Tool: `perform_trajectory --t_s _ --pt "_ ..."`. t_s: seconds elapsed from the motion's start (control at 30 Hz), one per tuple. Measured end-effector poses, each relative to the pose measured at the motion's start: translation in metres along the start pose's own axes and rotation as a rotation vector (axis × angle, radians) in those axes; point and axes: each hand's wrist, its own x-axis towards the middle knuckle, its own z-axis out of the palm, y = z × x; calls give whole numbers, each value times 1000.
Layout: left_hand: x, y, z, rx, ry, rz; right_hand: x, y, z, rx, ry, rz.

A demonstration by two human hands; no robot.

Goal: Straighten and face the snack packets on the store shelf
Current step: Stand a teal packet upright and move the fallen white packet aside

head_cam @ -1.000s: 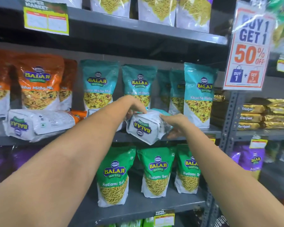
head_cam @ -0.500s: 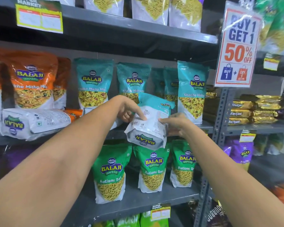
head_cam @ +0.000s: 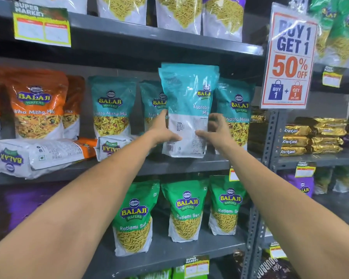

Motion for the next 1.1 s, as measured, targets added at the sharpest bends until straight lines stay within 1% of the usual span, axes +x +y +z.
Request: perform_trajectory --t_s 0.1,0.17,0.23,0.3,0.33,0.37,0.43,0.47,0.5,0.57,0.67,0.73,0.77,0.83,0.87,0.9,0.97,1.03,1.1 --pt "-2 -13 19 62 84 -7 7 22 4 5 -53 -16" --pt "-4 -22 30 35 142 -7 12 38 7 100 -57 -1" --pt "0 -27 33 51 136 11 19 45 6 177 -72 18" --pt "4 -28 32 79 102 27 25 48 4 213 -95 32" --pt "5 -28 31 90 114 36 27 50 4 220 -95 40" --pt "5 -28 31 112 163 44 29 51 3 231 -96 47" --pt "5 -30 32 183 312 67 31 52 2 289 -104 79" --pt "4 -31 33 217 360 76 33 51 2 334 -107 119" --pt "4 -33 36 237 366 83 35 50 3 379 -105 175" --pt "4 -34 44 234 304 86 39 50 4 413 -118 247" --pt "6 -37 53 127 235 75 42 52 10 268 -141 209" --pt "9 -38 51 -4 170 4 46 55 6 177 -104 182" --pt "10 -39 50 -95 106 -56 48 58 3 169 -89 154" --pt "10 -39 51 -217 -43 -165 46 61 2 236 -88 114" --pt "9 -36 53 -201 -86 -179 44 62 3 281 -92 113" --pt "8 -34 57 -178 -92 -175 42 64 4 317 -85 128" --pt "11 -33 63 -167 -38 -175 41 66 1 387 -85 202" --pt "19 -37 62 -217 -35 -172 42 67 -8 474 -164 312" --pt "26 -40 55 -223 -100 -174 43 66 -15 505 -252 374"
